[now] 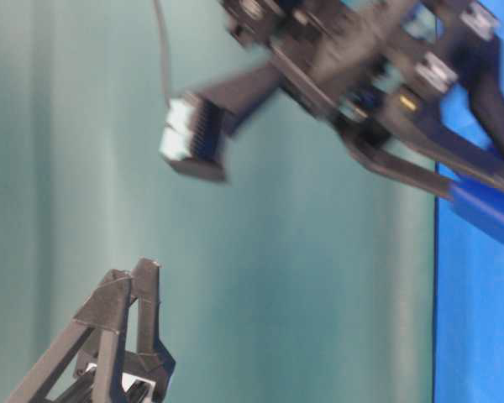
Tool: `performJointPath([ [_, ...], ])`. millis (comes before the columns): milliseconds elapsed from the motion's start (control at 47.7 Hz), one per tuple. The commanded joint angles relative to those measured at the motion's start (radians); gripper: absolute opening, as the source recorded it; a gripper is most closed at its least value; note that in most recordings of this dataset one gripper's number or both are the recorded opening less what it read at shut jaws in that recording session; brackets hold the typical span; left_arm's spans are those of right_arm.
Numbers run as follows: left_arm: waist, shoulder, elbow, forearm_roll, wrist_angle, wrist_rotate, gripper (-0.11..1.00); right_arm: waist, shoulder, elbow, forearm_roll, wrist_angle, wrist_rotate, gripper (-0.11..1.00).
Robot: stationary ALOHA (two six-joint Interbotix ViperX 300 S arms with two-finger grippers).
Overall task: Handover the blue block to the right arm after grasping it with the left arm, then place it in the designated position.
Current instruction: 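Lower the cube with the right gripper onto the table center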
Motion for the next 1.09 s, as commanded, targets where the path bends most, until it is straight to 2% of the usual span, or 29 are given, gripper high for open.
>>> performJointPath([
  [0,-0.003,-0.017,-0.012,0.0,-0.003,0.0,0.93,-0.009,0.026,-0.043,0.005,-0.021,0.002,0.45],
  [420,-0.003,-0.017,-0.012,0.0,-0.003,0.0,0.93,-0.032,0.152,-0.077,0.014,-0.15,0.002,0.45],
  [902,-0.003,-0.014,-0.017,0.0,-0.005,0.0,0.93,-0.034,0.155,-0.067,0.023,-0.152,0.002,0.45],
  [1070,-0.003,-0.014,-0.017,0.0,-0.005,0.0,0.93,-0.038,0.156,-0.069,0.041,-0.153,0.002,0.45],
])
